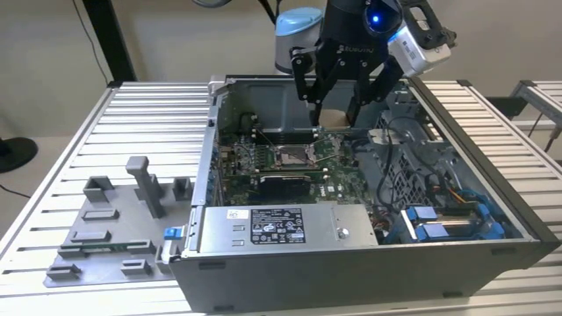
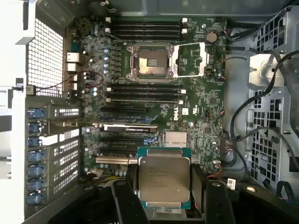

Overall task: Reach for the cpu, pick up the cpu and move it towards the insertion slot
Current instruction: 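Pick up the cpu and move it towards the insertion slot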

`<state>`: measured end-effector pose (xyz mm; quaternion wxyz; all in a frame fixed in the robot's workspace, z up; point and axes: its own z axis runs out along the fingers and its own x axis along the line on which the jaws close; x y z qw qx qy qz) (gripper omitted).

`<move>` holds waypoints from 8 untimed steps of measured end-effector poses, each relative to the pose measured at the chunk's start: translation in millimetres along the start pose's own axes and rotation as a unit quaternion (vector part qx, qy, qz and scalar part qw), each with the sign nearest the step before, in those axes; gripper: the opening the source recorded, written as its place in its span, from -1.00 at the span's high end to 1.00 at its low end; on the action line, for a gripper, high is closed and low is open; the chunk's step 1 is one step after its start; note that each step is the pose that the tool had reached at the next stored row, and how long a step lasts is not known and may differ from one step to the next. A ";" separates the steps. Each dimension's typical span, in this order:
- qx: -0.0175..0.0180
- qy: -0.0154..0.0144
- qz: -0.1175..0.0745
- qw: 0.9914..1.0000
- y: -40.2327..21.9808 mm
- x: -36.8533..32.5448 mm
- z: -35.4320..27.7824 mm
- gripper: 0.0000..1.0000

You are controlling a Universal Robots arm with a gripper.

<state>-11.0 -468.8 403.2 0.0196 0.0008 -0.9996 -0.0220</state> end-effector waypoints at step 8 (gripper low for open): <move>0.000 0.000 0.000 1.000 0.0 -0.2 0.0 1.00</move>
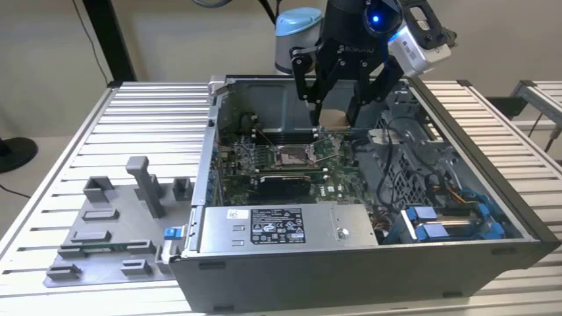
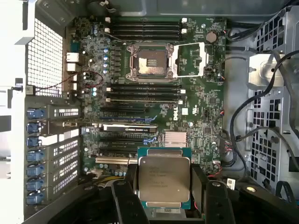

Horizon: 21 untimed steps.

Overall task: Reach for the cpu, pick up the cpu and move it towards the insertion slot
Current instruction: 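Pick up the cpu and move it towards the insertion slot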

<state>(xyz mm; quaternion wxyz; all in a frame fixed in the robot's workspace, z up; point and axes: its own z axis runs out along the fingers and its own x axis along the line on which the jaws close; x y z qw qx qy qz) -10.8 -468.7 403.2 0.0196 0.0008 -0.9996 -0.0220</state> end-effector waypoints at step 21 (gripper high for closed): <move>0.000 0.000 0.000 1.000 32.2 -0.2 3.0 1.00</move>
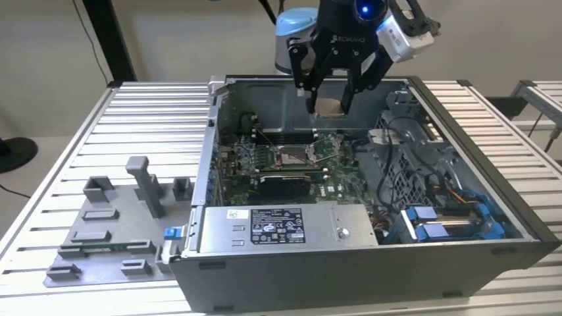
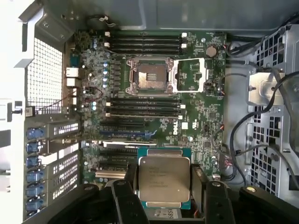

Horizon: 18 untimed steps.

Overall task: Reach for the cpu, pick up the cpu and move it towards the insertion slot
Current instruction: 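Pick up the cpu and move it towards the insertion slot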

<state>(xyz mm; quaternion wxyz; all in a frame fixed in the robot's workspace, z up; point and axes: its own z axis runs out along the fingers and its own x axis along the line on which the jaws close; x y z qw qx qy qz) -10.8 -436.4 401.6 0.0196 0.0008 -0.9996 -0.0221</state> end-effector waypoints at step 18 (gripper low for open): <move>0.000 0.000 0.000 1.000 66.8 1.3 8.1 1.00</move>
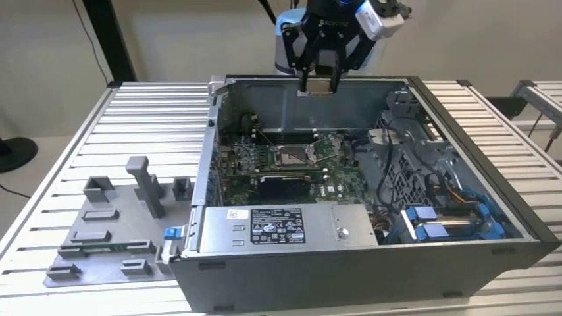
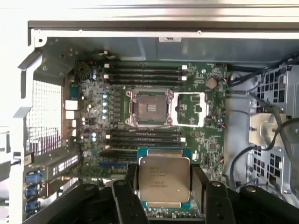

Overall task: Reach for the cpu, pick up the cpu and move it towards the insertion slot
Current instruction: 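Pick up the cpu and move it towards the insertion slot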

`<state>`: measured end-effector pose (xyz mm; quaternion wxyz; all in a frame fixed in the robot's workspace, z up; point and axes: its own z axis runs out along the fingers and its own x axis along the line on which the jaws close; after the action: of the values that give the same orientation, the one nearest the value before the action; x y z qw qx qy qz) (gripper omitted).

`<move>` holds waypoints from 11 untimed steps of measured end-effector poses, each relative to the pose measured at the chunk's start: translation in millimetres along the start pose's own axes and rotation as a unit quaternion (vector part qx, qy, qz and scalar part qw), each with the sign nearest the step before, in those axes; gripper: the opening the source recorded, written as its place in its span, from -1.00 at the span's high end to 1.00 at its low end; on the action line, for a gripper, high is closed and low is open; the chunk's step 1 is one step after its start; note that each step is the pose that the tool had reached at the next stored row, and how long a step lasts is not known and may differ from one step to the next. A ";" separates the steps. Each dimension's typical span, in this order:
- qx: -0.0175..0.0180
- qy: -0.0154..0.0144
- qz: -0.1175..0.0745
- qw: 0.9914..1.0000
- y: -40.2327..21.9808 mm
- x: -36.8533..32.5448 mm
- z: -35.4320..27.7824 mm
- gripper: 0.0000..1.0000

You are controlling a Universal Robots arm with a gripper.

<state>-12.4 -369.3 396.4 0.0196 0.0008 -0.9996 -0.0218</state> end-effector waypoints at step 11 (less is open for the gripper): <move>0.000 0.000 0.000 1.000 49.8 11.5 7.5 1.00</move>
<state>-24.3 -319.3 391.5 0.0196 0.0008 -0.9996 -0.0215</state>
